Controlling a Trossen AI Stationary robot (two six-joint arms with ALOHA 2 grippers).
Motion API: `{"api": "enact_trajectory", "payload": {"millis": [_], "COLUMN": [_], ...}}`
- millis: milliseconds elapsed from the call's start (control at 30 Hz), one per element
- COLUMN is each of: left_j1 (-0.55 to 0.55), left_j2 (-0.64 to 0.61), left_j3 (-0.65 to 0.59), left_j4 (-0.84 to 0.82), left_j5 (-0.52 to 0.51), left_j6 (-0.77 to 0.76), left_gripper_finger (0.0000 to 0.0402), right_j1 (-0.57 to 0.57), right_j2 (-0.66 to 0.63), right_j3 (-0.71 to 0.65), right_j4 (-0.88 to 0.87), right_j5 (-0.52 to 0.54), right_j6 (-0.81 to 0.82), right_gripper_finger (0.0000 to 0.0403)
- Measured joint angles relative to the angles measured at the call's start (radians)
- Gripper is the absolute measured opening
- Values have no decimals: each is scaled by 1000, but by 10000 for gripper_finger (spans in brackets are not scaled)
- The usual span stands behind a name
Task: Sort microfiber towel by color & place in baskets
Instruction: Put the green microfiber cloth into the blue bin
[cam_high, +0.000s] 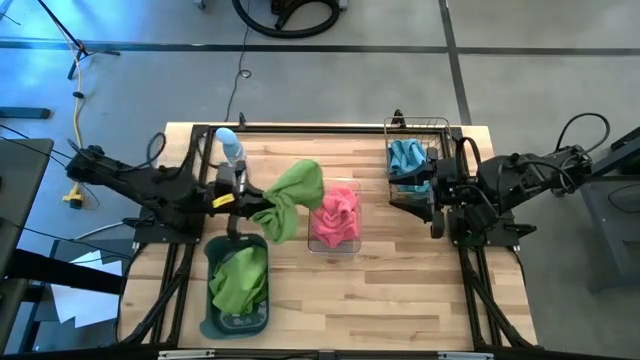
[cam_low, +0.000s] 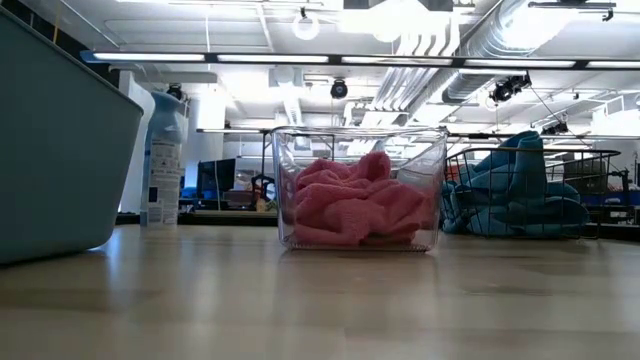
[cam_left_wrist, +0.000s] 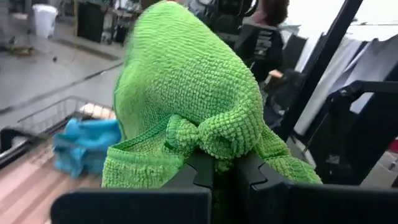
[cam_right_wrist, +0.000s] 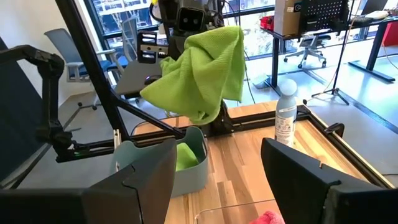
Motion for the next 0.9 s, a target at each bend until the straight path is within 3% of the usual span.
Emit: {"api": "enact_trajectory", "payload": {"millis": [167, 533, 633, 900], "left_j1": [-117, -439, -498, -582], "left_j2": [-76, -181, -184, -107], "left_j3": [1, 1, 1, 1], "left_j4": [-190, -612, -695, -852], "left_j5": [-121, -313, -292, -49], "left_j6": [-85, -518, -649, -943], "left_gripper_finger": [0, 0, 0, 0], "right_j1": [0, 0, 0, 0], "right_j2": [0, 2, 7, 19], "right_j3": [0, 0, 0, 0], "right_j4": [0, 1, 1, 1], "right_j5": [0, 36, 43, 43], "right_j6": [10, 64, 74, 90], "right_gripper_finger": [234, 234, 234, 234]}}
